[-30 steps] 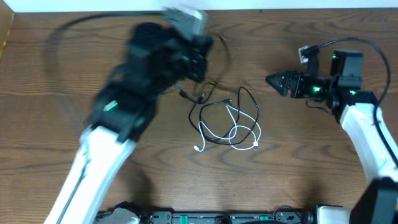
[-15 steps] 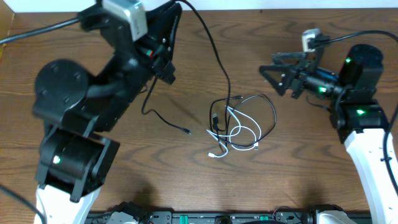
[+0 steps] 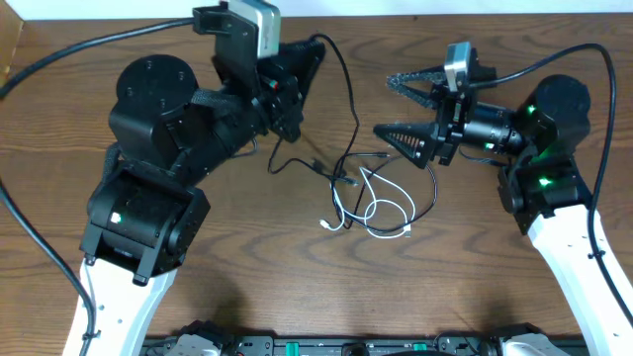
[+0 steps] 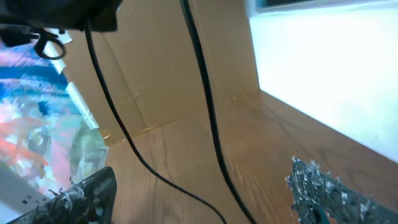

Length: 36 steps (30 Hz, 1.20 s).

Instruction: Untangle cables

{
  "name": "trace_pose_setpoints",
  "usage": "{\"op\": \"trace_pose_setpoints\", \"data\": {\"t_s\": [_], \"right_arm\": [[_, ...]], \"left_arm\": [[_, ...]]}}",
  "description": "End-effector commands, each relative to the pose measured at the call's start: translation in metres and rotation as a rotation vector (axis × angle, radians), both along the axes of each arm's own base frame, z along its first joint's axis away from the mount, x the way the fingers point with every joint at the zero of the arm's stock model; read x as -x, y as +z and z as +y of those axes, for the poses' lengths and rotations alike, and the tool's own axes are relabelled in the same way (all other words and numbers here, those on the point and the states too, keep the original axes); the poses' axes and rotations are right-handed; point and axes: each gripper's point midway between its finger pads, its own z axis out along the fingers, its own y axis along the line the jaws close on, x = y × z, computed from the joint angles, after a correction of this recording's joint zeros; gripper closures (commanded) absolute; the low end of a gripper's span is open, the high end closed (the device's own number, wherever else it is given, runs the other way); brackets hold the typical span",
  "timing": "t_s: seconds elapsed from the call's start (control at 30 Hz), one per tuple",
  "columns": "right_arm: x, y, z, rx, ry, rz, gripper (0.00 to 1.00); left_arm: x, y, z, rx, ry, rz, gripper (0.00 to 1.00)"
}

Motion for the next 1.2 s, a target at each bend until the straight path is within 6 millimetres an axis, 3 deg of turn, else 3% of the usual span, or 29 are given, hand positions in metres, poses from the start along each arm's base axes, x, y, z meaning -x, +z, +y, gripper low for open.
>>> {"op": "trace_pose_setpoints", "data": {"t_s": [0.0, 0.13, 0.33, 0.43, 0.67, 0.8, 0.87, 0.93, 0.97, 1.1, 1.17], "right_arm": [[0.009, 0.005, 0.007, -0.004, 0.037, -0.017, 0.14], [0.012, 0.003, 0.016, -0.005, 0.057, -0.016, 0.16], [0.009, 0.008, 0.023, -0.031, 0.043, 0.008, 0.30], [0.007, 0.012, 0.022, -0.043, 0.030, 0.002, 0.44], [0.006, 0.015, 0.023, -0.057, 0.017, 0.011, 0.56], [0.006, 0.016, 0.029, -0.064, 0.005, 0.008, 0.59], [0.006, 0.016, 0.033, -0.066, 0.006, 0.011, 0.69], [-0.001, 0.017, 0.033, -0.082, -0.041, 0.044, 0.93], [-0.010, 0.018, 0.030, -0.101, -0.088, 0.075, 0.99], [-0.050, 0.039, 0.001, -0.234, -0.332, 0.156, 0.99], [-0.061, 0.060, -0.014, -0.280, -0.406, 0.132, 0.99]], "left_arm": [[0.023, 0.002, -0.020, 0.065, -0.177, 0.065, 0.93], [0.035, 0.003, -0.027, 0.099, -0.259, 0.112, 0.93], [0.042, -0.002, -0.031, 0.108, -0.296, 0.156, 0.93], [0.048, -0.004, -0.033, 0.106, -0.329, 0.173, 0.93], [0.058, -0.010, -0.038, 0.103, -0.382, 0.215, 0.93], [0.064, -0.014, -0.045, 0.096, -0.407, 0.236, 0.92], [0.067, -0.015, -0.047, 0.094, -0.417, 0.239, 0.93], [0.067, -0.016, -0.048, 0.093, -0.420, 0.243, 0.92], [0.066, -0.017, -0.048, 0.091, -0.418, 0.248, 0.92], [0.058, -0.024, -0.048, 0.082, -0.383, 0.268, 0.75], [0.054, -0.028, -0.048, 0.078, -0.370, 0.281, 0.67]]}}
